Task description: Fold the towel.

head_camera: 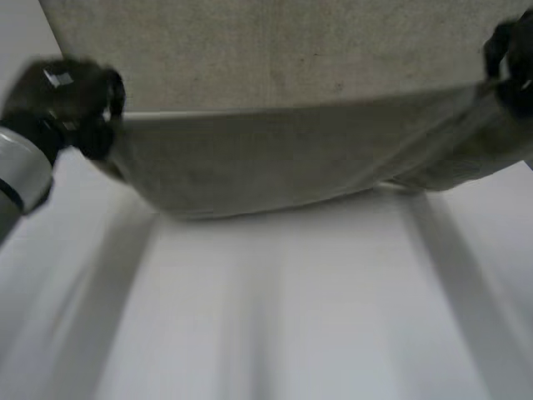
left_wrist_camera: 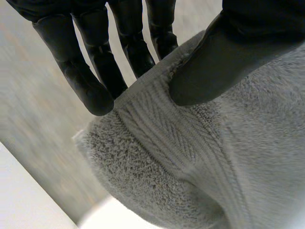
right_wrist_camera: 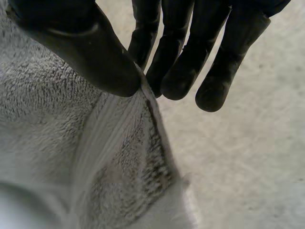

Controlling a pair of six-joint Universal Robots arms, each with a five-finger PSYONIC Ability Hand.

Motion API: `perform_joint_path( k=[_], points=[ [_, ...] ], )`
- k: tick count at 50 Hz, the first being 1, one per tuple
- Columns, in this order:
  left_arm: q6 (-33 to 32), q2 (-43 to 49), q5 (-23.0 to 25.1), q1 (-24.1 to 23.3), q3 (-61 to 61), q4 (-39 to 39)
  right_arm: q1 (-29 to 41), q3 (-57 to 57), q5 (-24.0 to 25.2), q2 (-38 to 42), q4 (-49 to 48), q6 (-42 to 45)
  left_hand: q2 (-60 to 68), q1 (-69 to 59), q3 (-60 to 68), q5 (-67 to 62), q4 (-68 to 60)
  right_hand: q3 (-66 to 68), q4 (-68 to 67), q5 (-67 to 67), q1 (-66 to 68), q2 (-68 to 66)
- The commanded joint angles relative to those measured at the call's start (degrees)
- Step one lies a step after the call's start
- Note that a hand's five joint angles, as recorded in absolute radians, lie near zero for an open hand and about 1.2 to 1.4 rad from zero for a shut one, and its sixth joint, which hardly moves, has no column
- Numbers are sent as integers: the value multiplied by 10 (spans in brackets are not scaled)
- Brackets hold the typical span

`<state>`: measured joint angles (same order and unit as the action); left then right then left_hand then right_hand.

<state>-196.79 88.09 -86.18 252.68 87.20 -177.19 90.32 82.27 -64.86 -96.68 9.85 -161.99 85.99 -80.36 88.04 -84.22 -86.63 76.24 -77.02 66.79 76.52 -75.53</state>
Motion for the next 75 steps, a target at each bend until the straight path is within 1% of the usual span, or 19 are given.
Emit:
perform_joint_path(
  k=[1, 7, 12, 14, 16, 19, 22, 24, 25, 27, 30, 33, 36, 46, 48, 50, 58, 64, 75],
  points=[
    [-11, -42, 4, -4, -29, 3, -10, -146, 15, 50, 145, 48, -60, 4, -80, 142, 66, 38, -30, 32, 35, -45],
    [-68, 39, 5, -15, -40, -1, 33, -214, -9, 176, 225, 183, -60, 4, -80, 142, 66, 38, -30, 32, 35, -45],
    [-114, 129, 0, -26, -66, -1, 67, -228, -50, 261, 224, 194, -60, 4, -80, 142, 66, 38, -30, 32, 35, -45],
    [-159, 233, 0, -39, -128, -2, 77, -242, -67, 298, 221, 204, -60, 4, -80, 142, 66, 38, -30, 32, 35, -45],
    [-159, 234, 0, -39, -128, -2, 88, -276, -83, 346, 211, 215, -60, 4, -80, 142, 66, 38, -30, 32, 35, -45],
    [-188, 326, -1, -40, -259, -3, 114, -405, -134, 426, 138, 217, -60, 4, -80, 142, 66, 38, -30, 32, 35, -45],
    [-184, 361, -5, -41, -382, -5, 118, -441, -150, 432, 99, 212, -60, 4, -80, 142, 66, 38, -30, 32, 35, -45],
    [-171, 375, -12, -41, -503, -27, 135, -477, -168, 432, -27, 188, -60, 4, -80, 142, 66, 38, -30, 32, 35, -45],
    [-170, 375, -12, -41, -504, -27, 135, -477, -168, 432, -27, 188, -60, 4, -80, 142, 66, 38, -30, 32, 35, -45],
    [-138, 374, -14, -40, -584, -82, 147, -436, -175, 391, -179, 137, -60, 4, -80, 142, 66, 38, -30, 32, 35, -45],
    [-93, 361, -12, -33, -606, -134, 150, -355, -178, 302, -294, 85, -60, 4, -80, 142, 66, 38, -30, 32, 35, -45],
    [-75, 353, -13, -33, -604, -152, 148, -316, -177, 267, -315, 65, -60, 4, -80, 142, 66, 38, -30, 32, 35, -45],
    [-47, 346, -12, -31, -590, -161, 145, -266, -172, 246, -308, 51, -60, 4, -80, 142, 66, 38, -30, 32, 35, -45],
    [-36, 321, 26, -2, -331, -174, 144, -134, -141, 275, -170, 97, -60, 4, -80, 142, 66, 38, -30, 32, 35, -45],
    [-39, 321, 52, 2, -203, -230, 143, -108, -129, 281, -171, 112, -60, 4, -80, 142, 66, 38, -30, 32, 35, -45],
    [-39, 321, 52, 2, -202, -230, 139, -58, -107, 301, -171, 138, -60, 4, -80, 142, 66, 38, -30, 32, 35, -45],
    [-89, 355, 80, 4, 31, -383, 139, 10, -83, 393, -171, 172, -60, 4, -80, 142, 66, 38, -30, 32, 35, -45],
    [-142, 357, 91, 4, 81, -386, 136, 42, -91, 406, -169, 184, -60, 4, -80, 142, 66, 38, -30, 32, 35, -45],
    [-231, 335, 97, 14, 140, -388, 124, 111, -95, 328, -172, 183, -60, 4, -80, 142, 66, 38, -30, 32, 35, -45]
  ],
)
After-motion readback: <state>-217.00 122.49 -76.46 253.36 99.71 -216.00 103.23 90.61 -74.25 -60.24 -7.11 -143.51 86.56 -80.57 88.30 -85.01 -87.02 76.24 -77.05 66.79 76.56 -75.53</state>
